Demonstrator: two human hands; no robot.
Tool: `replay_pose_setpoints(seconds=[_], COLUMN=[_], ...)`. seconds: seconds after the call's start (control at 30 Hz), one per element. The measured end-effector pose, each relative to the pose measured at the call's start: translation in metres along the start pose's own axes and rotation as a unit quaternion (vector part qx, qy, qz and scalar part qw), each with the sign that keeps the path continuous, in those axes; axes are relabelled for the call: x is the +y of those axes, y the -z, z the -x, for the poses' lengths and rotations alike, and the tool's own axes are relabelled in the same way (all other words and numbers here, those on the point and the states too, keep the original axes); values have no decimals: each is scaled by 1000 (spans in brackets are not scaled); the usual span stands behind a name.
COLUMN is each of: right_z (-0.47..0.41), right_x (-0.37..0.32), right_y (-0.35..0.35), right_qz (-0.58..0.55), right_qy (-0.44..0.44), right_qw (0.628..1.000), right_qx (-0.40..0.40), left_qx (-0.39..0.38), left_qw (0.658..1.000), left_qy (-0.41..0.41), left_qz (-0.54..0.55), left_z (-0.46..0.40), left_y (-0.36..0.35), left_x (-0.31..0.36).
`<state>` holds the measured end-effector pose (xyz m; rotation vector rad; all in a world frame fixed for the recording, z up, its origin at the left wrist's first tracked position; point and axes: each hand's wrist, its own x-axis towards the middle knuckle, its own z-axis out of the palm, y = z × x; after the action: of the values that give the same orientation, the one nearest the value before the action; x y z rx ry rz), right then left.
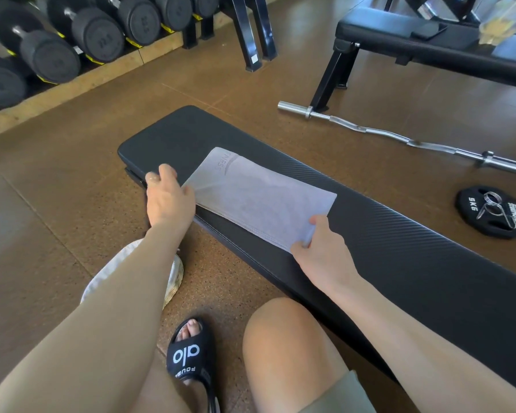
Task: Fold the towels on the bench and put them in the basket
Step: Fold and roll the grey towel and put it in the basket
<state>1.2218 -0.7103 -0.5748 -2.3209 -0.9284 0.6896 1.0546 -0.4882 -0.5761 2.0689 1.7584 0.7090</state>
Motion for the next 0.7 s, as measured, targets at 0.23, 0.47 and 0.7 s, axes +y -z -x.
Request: replay_pose_setpoints(seconds=[0.23,0.47,0.7], right_z=[7,10,-61], right_x=[-5,-16,-49], right_y=[2,14,-21], right_qz=[24,267,239], right_qy=[-4,74,261], right_qw=[1000,960,926], right_qx=[13,51,131], left_qx=[-151,-264,-234], left_qw=[919,895,878], left_qy=[-339,-284,-312], left_qz=[-129,-221,-278], left_z=[35,48,49], left_y=[-33,-56,-57], left_x=[59,47,45])
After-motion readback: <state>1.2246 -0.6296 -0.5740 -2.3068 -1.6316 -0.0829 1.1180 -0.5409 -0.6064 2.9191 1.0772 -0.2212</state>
